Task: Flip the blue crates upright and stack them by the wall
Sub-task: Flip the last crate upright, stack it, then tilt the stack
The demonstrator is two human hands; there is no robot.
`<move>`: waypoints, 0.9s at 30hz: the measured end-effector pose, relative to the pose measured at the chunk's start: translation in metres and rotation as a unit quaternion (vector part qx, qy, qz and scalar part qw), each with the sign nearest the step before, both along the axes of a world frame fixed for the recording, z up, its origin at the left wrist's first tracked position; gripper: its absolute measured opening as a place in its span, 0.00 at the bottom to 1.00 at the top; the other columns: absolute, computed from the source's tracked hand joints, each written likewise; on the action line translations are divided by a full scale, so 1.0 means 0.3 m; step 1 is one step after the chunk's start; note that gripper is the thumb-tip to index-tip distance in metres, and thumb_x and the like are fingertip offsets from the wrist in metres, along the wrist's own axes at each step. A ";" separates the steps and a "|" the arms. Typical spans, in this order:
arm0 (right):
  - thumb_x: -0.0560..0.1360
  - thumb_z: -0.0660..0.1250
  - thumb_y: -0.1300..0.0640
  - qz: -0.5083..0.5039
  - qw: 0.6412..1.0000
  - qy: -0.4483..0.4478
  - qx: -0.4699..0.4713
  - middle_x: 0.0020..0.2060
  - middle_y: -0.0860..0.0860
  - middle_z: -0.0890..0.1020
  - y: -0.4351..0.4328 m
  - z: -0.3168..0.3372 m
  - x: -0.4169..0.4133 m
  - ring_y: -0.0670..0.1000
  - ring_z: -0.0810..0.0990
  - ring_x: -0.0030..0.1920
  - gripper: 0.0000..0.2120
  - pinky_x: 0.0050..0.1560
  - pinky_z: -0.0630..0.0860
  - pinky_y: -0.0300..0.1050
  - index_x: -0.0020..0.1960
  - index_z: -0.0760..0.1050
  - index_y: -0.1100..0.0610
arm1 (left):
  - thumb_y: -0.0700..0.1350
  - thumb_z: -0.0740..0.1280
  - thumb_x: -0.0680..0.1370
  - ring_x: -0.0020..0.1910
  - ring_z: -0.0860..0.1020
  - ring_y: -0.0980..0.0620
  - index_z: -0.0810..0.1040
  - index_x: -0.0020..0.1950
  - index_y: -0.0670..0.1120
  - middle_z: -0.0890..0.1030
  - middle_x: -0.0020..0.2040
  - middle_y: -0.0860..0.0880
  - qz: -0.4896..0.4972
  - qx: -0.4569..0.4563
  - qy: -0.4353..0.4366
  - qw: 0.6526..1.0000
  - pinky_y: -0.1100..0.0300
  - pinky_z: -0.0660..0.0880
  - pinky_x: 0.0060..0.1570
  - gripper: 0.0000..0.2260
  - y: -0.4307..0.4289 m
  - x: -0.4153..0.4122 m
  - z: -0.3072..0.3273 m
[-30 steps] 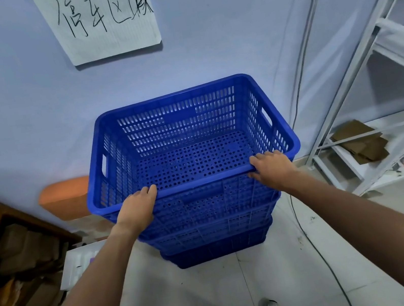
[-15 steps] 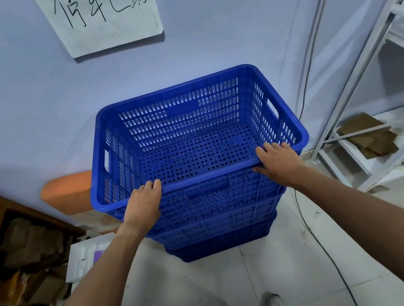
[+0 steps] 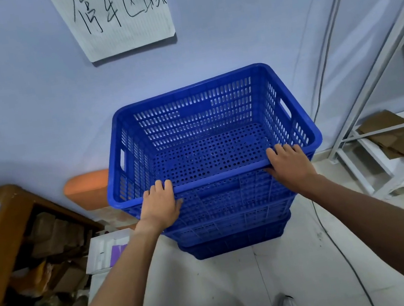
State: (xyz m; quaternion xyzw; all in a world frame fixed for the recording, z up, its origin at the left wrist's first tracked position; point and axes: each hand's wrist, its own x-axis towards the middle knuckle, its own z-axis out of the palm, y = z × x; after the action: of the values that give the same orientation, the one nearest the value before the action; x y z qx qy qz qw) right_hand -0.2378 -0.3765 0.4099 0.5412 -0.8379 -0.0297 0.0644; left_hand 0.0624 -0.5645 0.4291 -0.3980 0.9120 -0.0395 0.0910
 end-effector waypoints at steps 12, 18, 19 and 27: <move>0.76 0.70 0.46 0.021 1.000 -0.015 -0.014 0.46 0.56 0.78 0.013 -0.006 -0.010 0.60 0.78 0.46 0.18 0.51 0.74 0.58 0.56 0.74 0.58 | 0.77 0.42 0.72 0.59 0.73 0.42 0.72 0.61 0.44 0.75 0.58 0.43 0.089 0.027 0.034 0.995 0.45 0.65 0.69 0.41 0.032 -0.030 -0.002; 0.76 0.69 0.47 0.012 0.999 -0.032 -0.013 0.49 0.58 0.79 0.013 -0.007 0.010 0.62 0.78 0.50 0.19 0.55 0.73 0.60 0.58 0.74 0.60 | 0.79 0.38 0.68 0.64 0.71 0.41 0.69 0.65 0.44 0.74 0.62 0.42 0.099 0.056 0.001 0.993 0.43 0.62 0.72 0.48 0.007 -0.026 0.011; 0.75 0.70 0.47 0.012 0.999 -0.031 -0.013 0.49 0.58 0.79 0.015 -0.008 0.015 0.63 0.78 0.50 0.19 0.55 0.73 0.60 0.58 0.75 0.60 | 0.79 0.38 0.67 0.64 0.71 0.41 0.69 0.66 0.44 0.74 0.62 0.41 0.101 0.056 0.001 0.993 0.43 0.61 0.72 0.48 0.005 -0.022 0.009; 0.76 0.68 0.46 0.006 0.999 -0.038 -0.007 0.50 0.58 0.78 0.020 -0.005 0.025 0.62 0.77 0.51 0.20 0.55 0.72 0.59 0.58 0.73 0.60 | 0.77 0.39 0.71 0.70 0.67 0.40 0.67 0.71 0.43 0.71 0.69 0.40 0.117 0.049 -0.002 0.992 0.41 0.57 0.74 0.47 0.042 -0.019 0.007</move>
State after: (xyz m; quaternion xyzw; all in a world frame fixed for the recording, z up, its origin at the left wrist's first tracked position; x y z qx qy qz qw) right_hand -0.2304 -0.3704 0.4085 0.5460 -0.8370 -0.0025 0.0363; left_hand 0.0567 -0.5517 0.4311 -0.4970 0.8598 0.0149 0.1160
